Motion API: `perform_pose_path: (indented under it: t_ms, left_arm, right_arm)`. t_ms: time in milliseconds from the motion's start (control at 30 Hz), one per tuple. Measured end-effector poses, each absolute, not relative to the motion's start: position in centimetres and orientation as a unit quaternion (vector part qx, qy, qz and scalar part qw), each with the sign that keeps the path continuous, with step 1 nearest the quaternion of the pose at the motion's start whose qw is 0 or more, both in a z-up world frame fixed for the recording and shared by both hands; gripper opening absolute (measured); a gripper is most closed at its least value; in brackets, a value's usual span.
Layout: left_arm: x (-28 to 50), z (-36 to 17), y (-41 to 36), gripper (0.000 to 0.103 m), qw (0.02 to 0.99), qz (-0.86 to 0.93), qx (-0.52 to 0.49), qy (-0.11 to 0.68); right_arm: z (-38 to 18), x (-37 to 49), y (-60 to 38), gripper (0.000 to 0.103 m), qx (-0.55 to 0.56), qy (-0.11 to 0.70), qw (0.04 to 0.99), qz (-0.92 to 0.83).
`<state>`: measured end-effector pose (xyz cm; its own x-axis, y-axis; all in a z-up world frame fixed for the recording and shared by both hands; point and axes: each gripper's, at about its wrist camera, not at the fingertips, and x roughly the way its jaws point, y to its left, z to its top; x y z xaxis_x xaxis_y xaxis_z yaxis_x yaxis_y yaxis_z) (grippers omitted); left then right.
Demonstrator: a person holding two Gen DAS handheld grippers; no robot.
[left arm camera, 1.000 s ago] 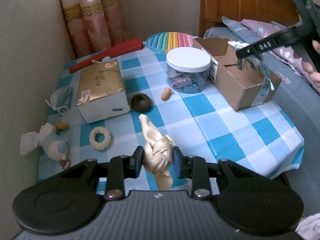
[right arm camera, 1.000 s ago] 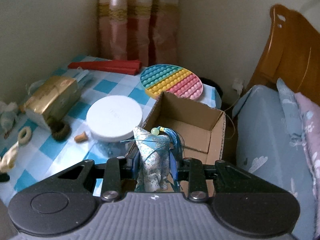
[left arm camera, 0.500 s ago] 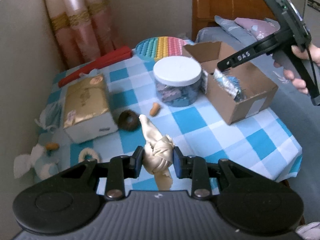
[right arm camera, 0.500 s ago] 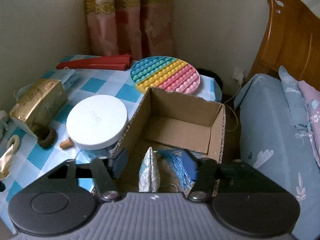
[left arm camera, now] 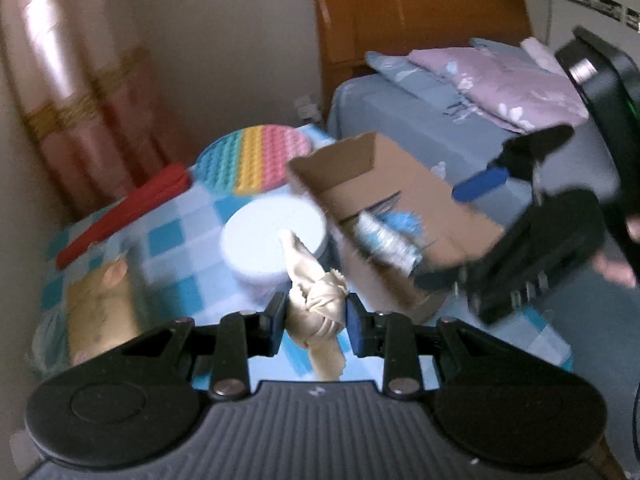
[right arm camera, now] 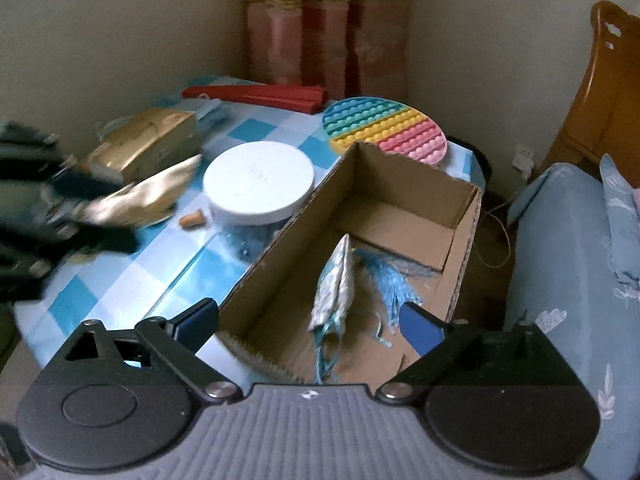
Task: Organize soft objects
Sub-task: 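Carry both held items into the cardboard box and open both tools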
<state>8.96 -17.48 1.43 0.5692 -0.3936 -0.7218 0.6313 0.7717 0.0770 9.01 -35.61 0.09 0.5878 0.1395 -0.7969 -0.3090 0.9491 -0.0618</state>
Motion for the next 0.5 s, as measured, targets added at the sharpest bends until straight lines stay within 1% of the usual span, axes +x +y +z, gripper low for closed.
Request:
perform_pose_path:
  t_ms: [167, 333, 367, 400, 433, 500]
  left_arm:
    - [9.8, 2.3, -20.4, 0.030, 0.861, -0.330, 0.174, 0.347]
    - [11.0, 2.4, -23.3, 0.030, 0.851, -0.360, 0.151, 0.351]
    - [11.2, 2.3, -23.7, 0.032, 0.849, -0.366, 0.144, 0.354]
    - [11.4, 2.1, -24.0, 0.042, 0.847, -0.369, 0.138, 0.357]
    - [11.6, 1.9, -24.4, 0.063, 0.844, -0.373, 0.135, 0.362]
    - [11.8, 1.5, -24.9, 0.082, 0.838, -0.378, 0.132, 0.370]
  right_arm:
    - [0.1, 7.7, -35.9, 0.099, -0.096, 0.429, 0.889, 0.128]
    - [0.1, 6.9, -36.7, 0.099, -0.086, 0.423, 0.894, 0.121]
    - [0.1, 7.0, -36.8, 0.099, -0.085, 0.425, 0.893, 0.122]
    - [0.1, 6.9, -36.9, 0.099, -0.084, 0.426, 0.893, 0.121]
    - [0.0, 6.8, -37.0, 0.099, -0.085, 0.428, 0.892, 0.121]
    - [-0.1, 6.7, -37.1, 0.099, -0.089, 0.431, 0.890, 0.119]
